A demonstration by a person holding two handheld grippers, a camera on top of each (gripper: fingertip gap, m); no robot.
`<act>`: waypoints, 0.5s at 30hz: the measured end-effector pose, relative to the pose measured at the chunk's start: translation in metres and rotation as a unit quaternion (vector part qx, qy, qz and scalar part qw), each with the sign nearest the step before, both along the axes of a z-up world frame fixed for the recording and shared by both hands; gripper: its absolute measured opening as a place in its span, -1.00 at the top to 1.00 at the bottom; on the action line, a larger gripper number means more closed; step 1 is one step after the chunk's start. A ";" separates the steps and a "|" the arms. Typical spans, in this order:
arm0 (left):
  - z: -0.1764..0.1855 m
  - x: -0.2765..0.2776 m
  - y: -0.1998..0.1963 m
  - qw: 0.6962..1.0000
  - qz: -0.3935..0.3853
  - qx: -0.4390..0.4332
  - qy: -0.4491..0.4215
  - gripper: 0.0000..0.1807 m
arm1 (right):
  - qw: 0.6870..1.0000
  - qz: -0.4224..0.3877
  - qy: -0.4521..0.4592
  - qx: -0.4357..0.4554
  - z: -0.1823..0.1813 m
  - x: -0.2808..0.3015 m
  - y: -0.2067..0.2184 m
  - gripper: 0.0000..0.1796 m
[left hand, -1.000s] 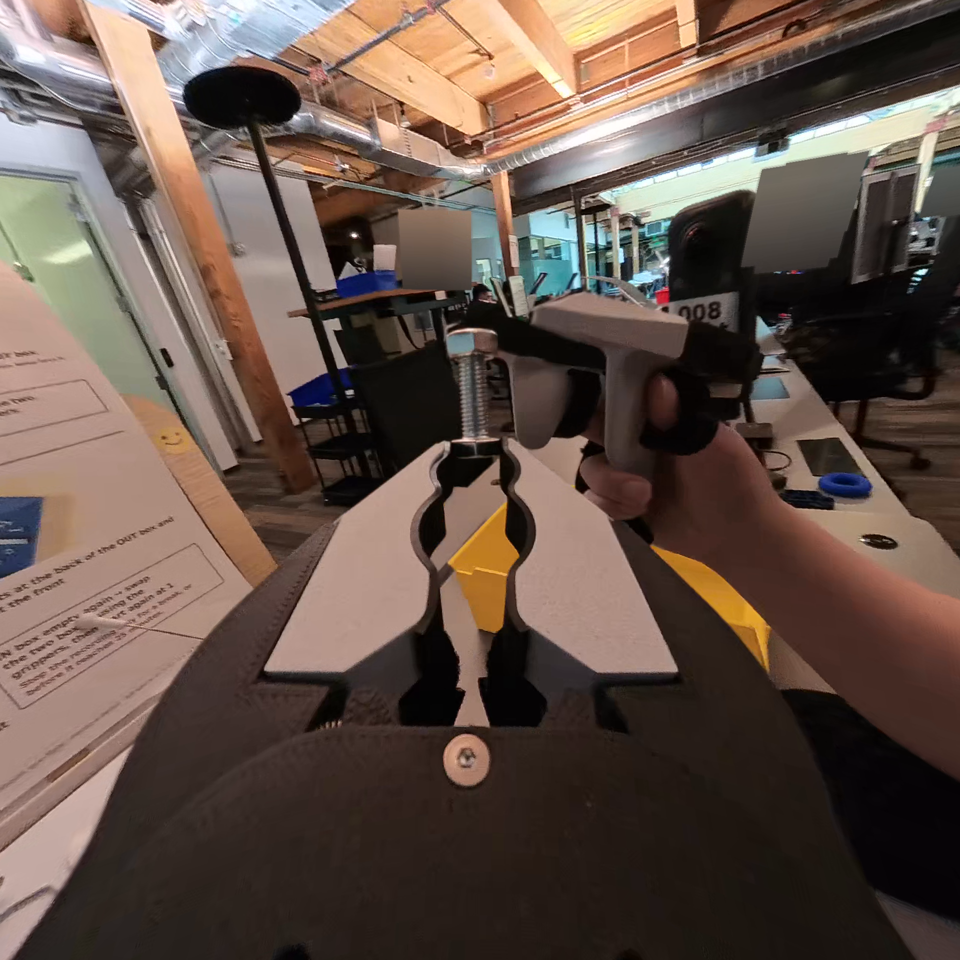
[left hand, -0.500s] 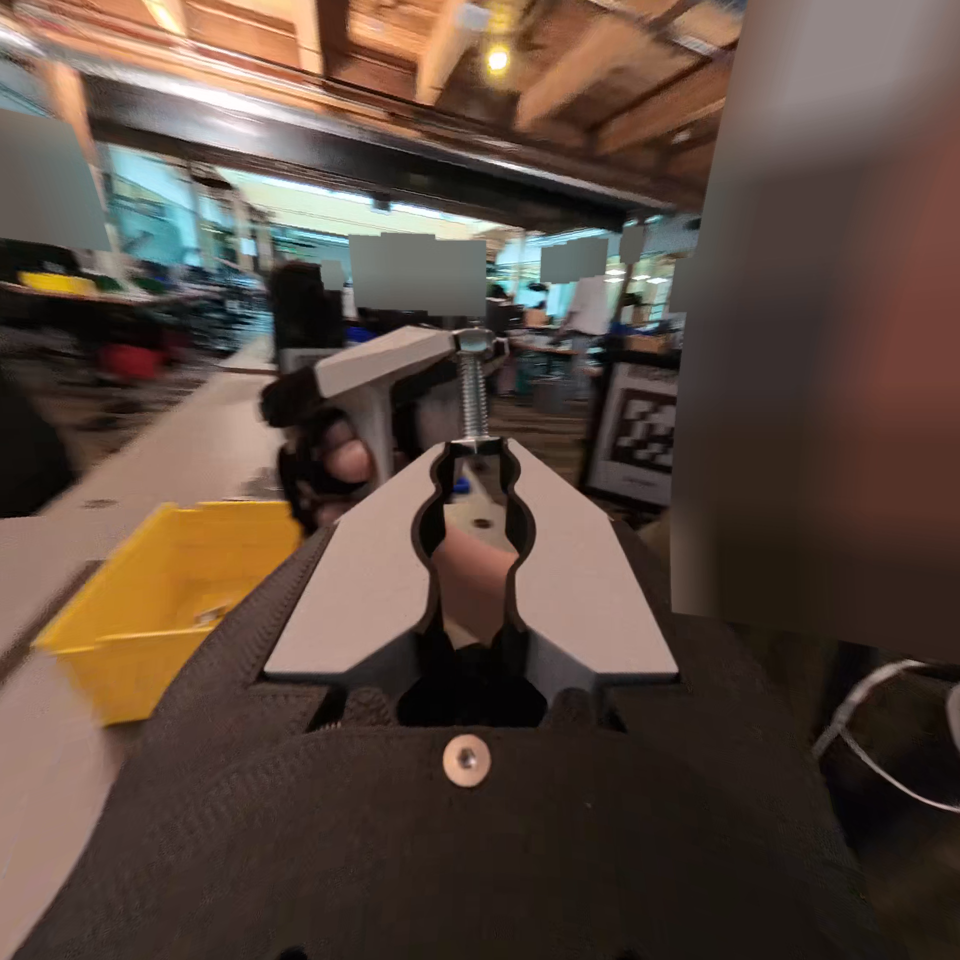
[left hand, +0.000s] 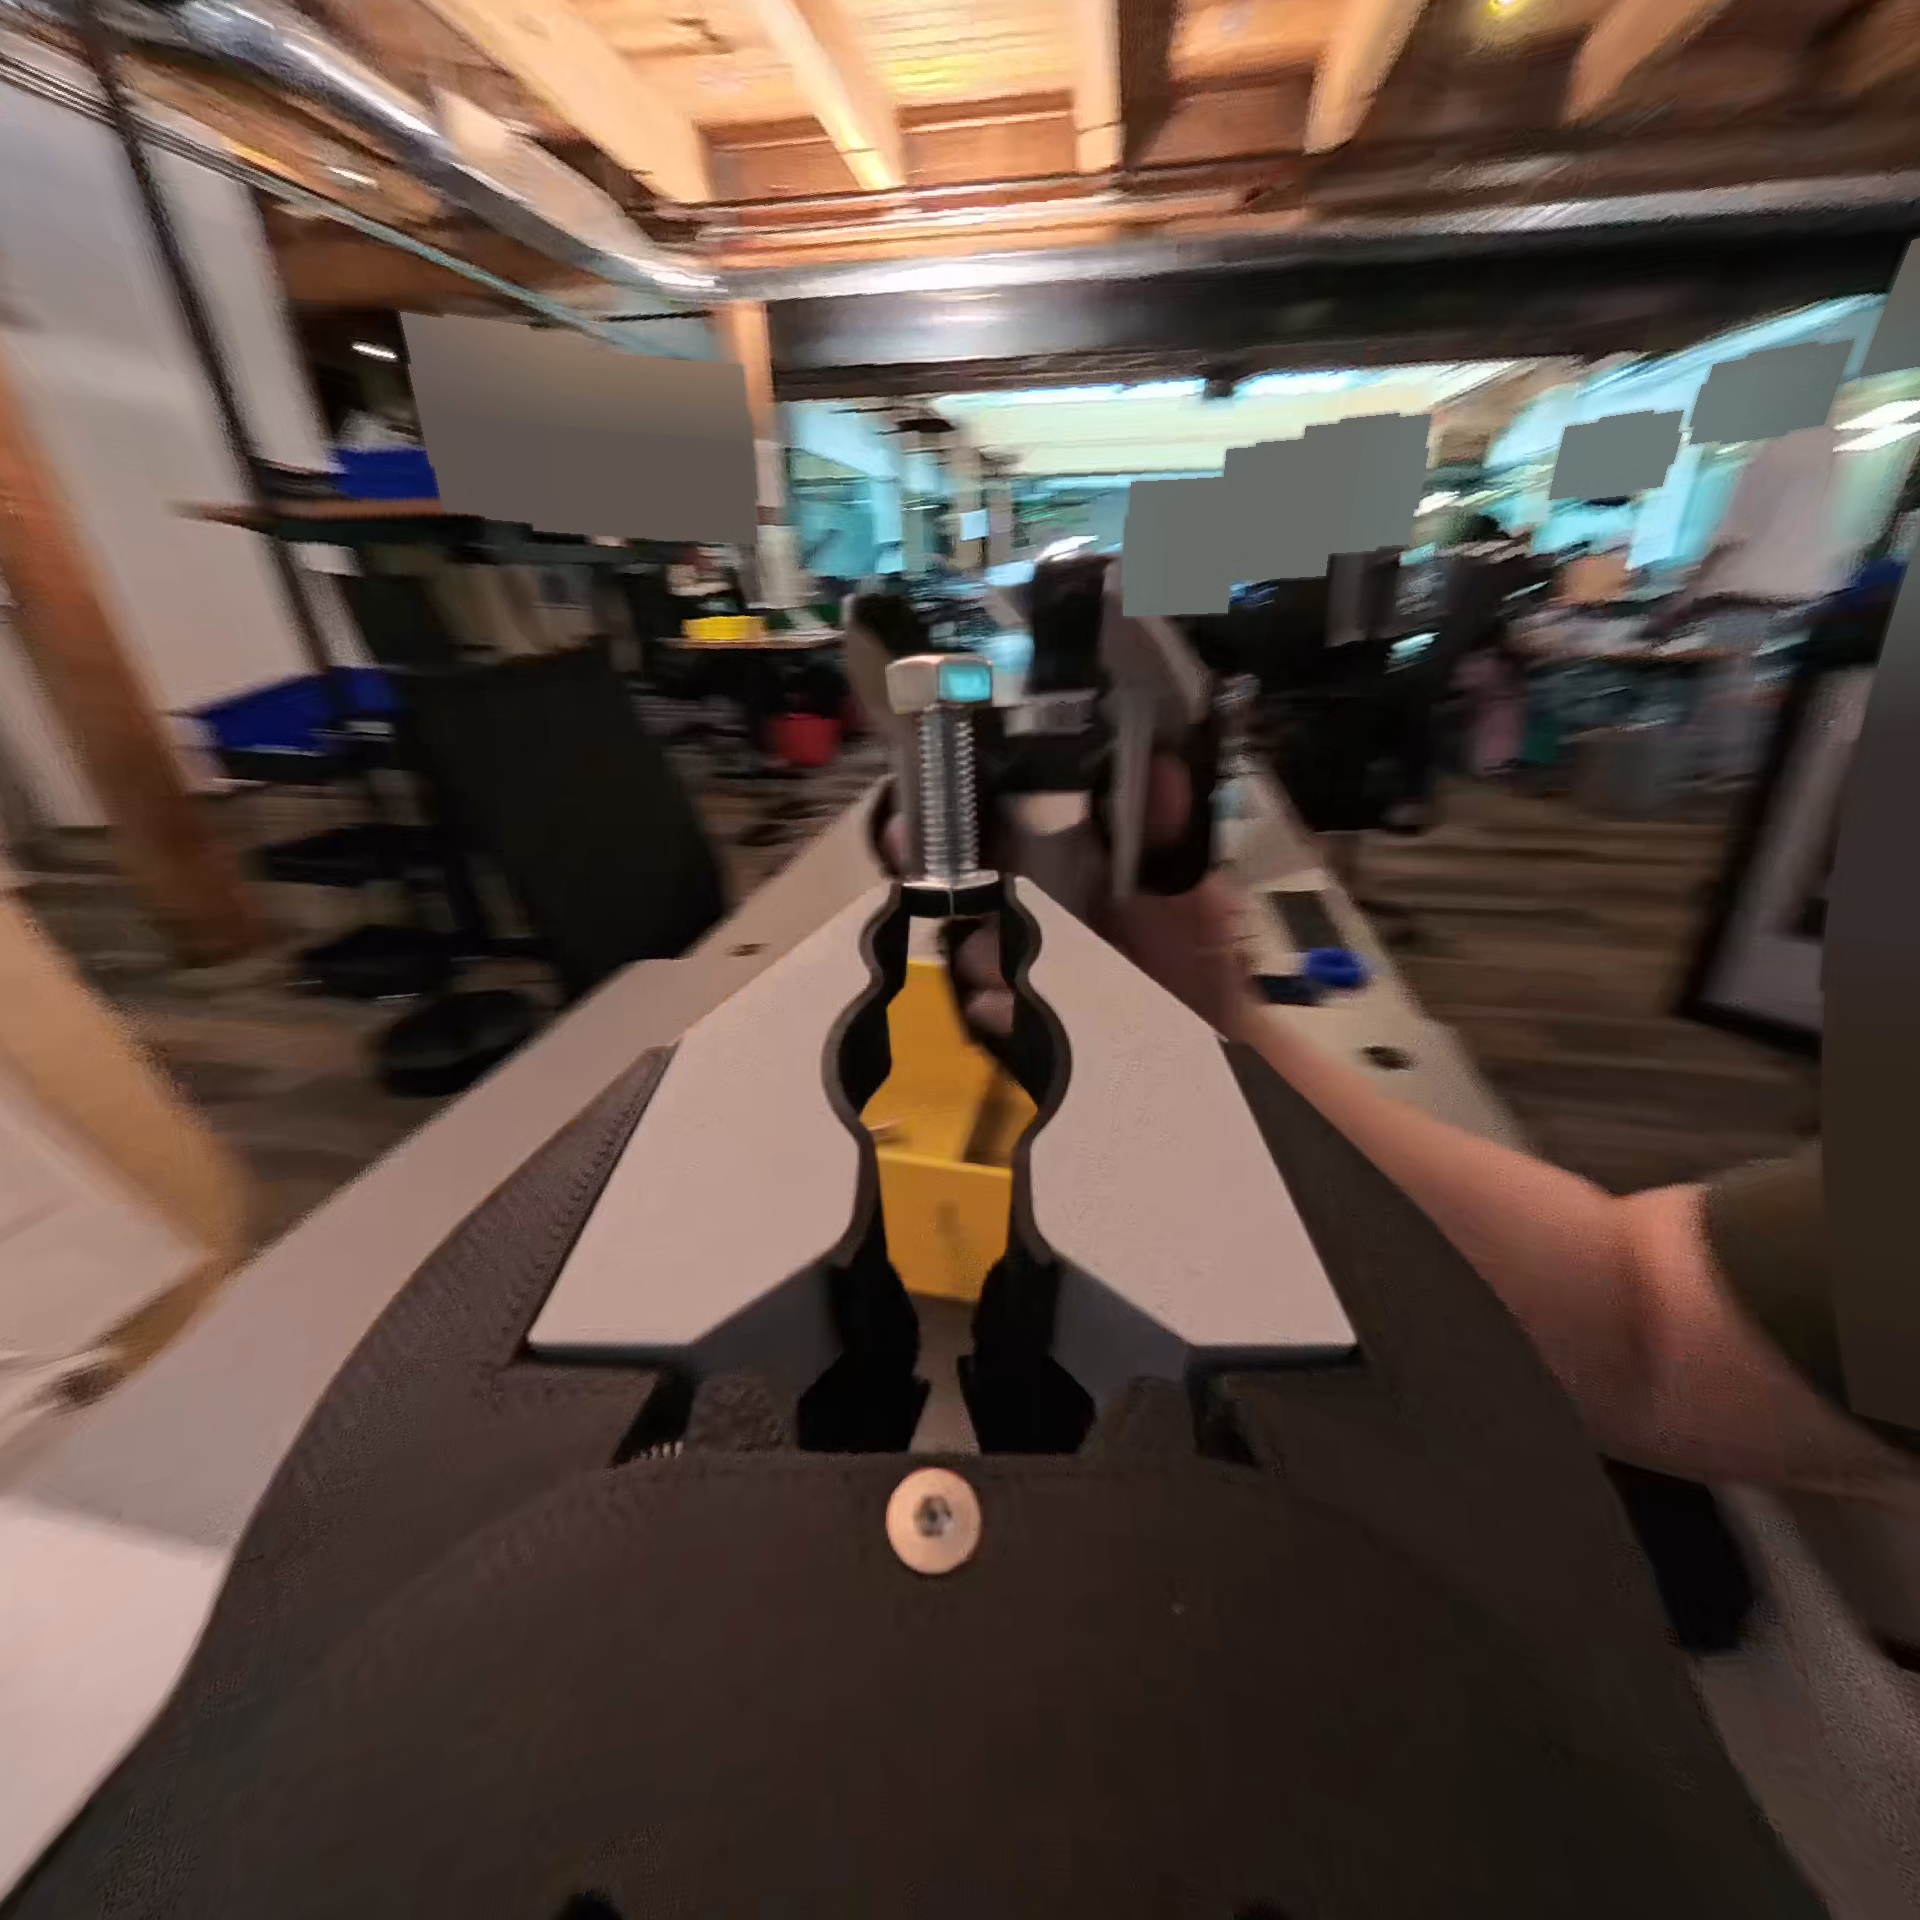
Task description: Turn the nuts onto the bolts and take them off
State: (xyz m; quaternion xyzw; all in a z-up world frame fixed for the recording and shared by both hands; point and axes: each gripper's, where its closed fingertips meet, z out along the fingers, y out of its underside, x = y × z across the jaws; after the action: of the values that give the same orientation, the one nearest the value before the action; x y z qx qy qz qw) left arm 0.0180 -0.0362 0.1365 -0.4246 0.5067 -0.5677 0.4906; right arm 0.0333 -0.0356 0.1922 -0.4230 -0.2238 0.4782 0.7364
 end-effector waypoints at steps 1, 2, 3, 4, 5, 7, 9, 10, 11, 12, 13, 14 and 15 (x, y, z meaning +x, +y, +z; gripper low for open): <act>-0.001 0.000 0.008 0.999 0.042 0.024 0.002 0.83 | 0.999 -0.042 -0.019 -0.003 0.000 -0.002 0.004 0.54; -0.001 0.001 0.013 0.996 0.075 0.042 0.003 0.83 | 0.996 -0.074 -0.044 -0.003 -0.002 -0.007 0.007 0.54; -0.001 0.001 0.015 0.994 0.095 0.056 0.002 0.83 | 0.993 -0.097 -0.071 -0.003 -0.004 -0.014 0.008 0.54; -0.001 0.002 0.015 0.992 0.107 0.065 0.001 0.83 | 0.989 -0.116 -0.094 -0.012 -0.008 -0.020 0.013 0.55; 0.000 0.002 0.014 0.991 0.115 0.072 -0.001 0.83 | 0.985 -0.132 -0.110 -0.024 -0.011 -0.024 0.017 0.54; -0.001 0.004 0.012 0.989 0.121 0.082 0.001 0.83 | 0.981 -0.147 -0.119 -0.032 -0.013 -0.027 0.020 0.70; -0.001 0.005 0.011 0.988 0.126 0.089 0.002 0.83 | 0.982 -0.142 -0.125 -0.030 -0.014 -0.029 0.018 0.81; -0.001 0.005 0.009 0.988 0.122 0.090 0.004 0.83 | 0.983 -0.130 -0.130 -0.027 -0.014 -0.029 0.015 0.82; -0.001 0.005 0.005 0.991 0.105 0.087 0.003 0.83 | 0.986 -0.108 -0.130 -0.014 -0.012 -0.030 0.009 0.82; 0.002 0.004 -0.004 0.994 0.070 0.080 -0.004 0.83 | 0.990 -0.071 -0.124 0.004 -0.009 -0.033 -0.001 0.82; 0.004 0.003 -0.016 0.998 0.020 0.066 -0.011 0.83 | 0.993 -0.021 -0.117 0.020 -0.007 -0.035 -0.013 0.82; 0.005 0.001 -0.030 0.998 -0.038 0.045 -0.013 0.83 | 0.993 0.039 -0.109 0.032 -0.006 -0.038 -0.027 0.81; 0.005 -0.002 -0.044 0.994 -0.103 0.023 -0.008 0.84 | 0.988 0.104 -0.101 0.045 -0.007 -0.039 -0.041 0.81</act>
State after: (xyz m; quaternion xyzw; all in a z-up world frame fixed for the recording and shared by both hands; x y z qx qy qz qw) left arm 0.0157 -0.0805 0.1420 -0.3541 0.5565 -0.6069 0.4434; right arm -0.0059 -0.0767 0.1854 -0.4102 -0.3616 0.4966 0.6741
